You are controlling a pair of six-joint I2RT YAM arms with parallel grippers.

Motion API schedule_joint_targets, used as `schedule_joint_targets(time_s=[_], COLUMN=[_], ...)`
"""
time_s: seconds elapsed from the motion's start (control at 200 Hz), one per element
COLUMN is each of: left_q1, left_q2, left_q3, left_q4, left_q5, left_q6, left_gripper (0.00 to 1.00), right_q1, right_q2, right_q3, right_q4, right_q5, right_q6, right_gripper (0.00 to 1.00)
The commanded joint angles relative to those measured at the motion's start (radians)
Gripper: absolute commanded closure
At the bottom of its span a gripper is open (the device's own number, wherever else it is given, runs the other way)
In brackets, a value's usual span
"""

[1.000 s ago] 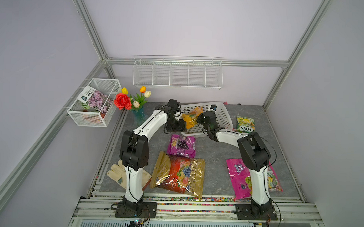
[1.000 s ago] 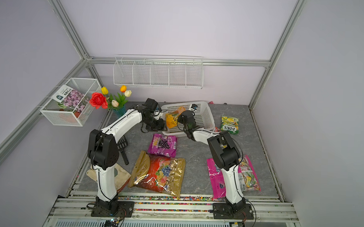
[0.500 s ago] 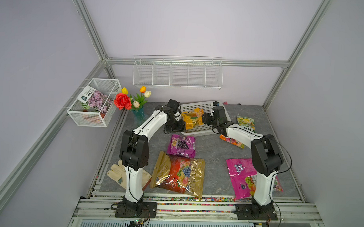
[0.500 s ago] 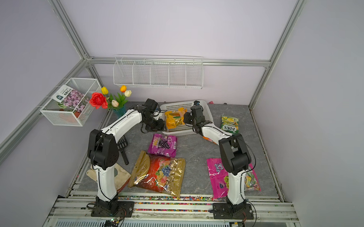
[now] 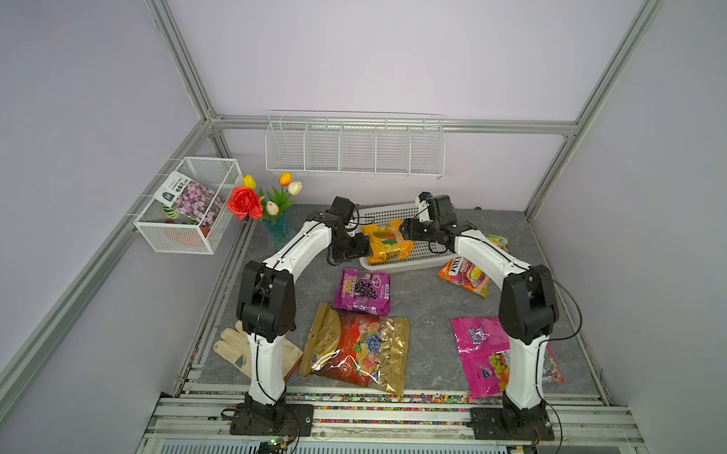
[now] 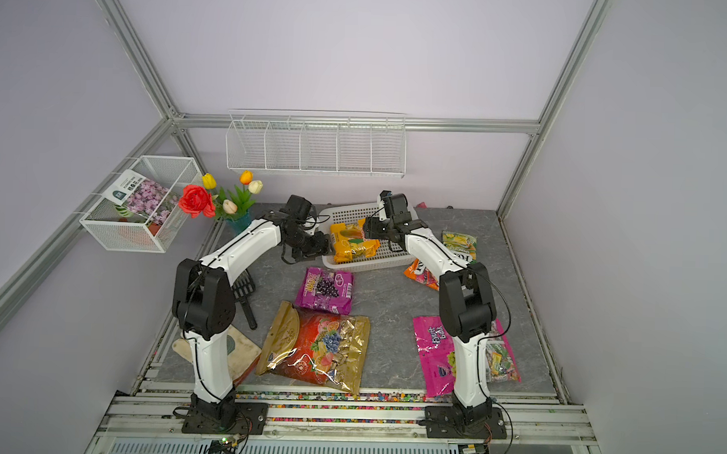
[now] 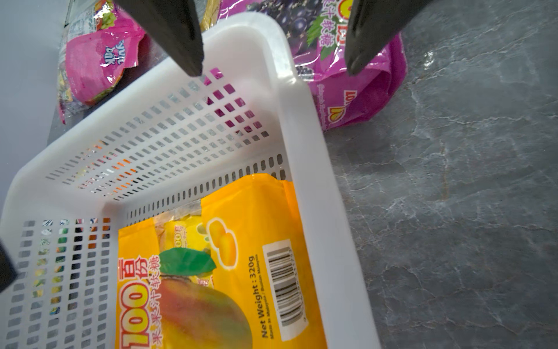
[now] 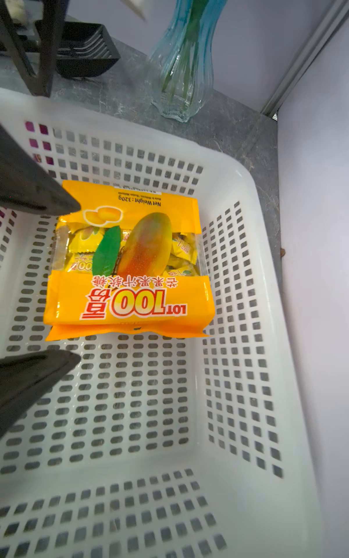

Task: Put the candies in the basket
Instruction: Place the candy in the basket.

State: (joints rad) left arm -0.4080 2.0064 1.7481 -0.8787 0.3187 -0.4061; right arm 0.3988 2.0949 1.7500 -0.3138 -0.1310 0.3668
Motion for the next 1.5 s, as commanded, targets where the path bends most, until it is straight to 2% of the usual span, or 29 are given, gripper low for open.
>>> schedule_joint_targets(time_s=[0.0, 0.14, 0.395, 0.45, 0.55, 0.85, 1.165, 1.37, 1.495], left_q1=[0.011, 0.011, 0.01, 0.011, 0.011, 0.011, 0.011, 0.011, 0.01], left_q2=[-0.009, 0.014, 0.051, 0.06, 0.071, 0.07, 0.078, 0.086, 0.089], left_q3=[-0.006, 0.0, 0.02, 0.025, 0.031, 0.03, 0.03, 0.031, 0.031], left_q4=[0.04, 0.068, 0.096, 0.096, 0.097, 0.084, 0.082, 0.082, 0.075], left_q5=[0.018, 0.044, 0.044, 0.047, 0.049, 0.032, 0.029, 0.025, 0.015], left_q6=[-0.041, -0.061, -0.086, -0.088, -0.092, -0.085, -0.083, -0.08, -0.077], left_gripper=[0.23, 0.23, 0.25, 0.26, 0.28, 0.3, 0.34, 0.38, 0.39], right_q1=[-0.007, -0.006, -0.006, -0.007, -0.008, -0.007, -0.009, -0.004, -0.005], right_q2=[0.075, 0.128, 0.2, 0.212, 0.227, 0.226, 0.181, 0.171, 0.141], right_q3=[0.06, 0.103, 0.146, 0.152, 0.151, 0.088, 0.004, -0.037, -0.087], right_q4=[-0.13, -0.143, -0.066, -0.048, -0.005, 0.153, 0.266, 0.348, 0.371], right_q5=[0.024, -0.017, -0.142, -0.151, -0.156, -0.091, -0.009, -0.013, 0.043], right_q6=[0.03, 0.077, 0.153, 0.183, 0.246, 0.412, 0.473, 0.535, 0.555], right_gripper=[0.26, 0.33, 0.67, 0.76, 0.87, 0.92, 0.94, 0.96, 0.98])
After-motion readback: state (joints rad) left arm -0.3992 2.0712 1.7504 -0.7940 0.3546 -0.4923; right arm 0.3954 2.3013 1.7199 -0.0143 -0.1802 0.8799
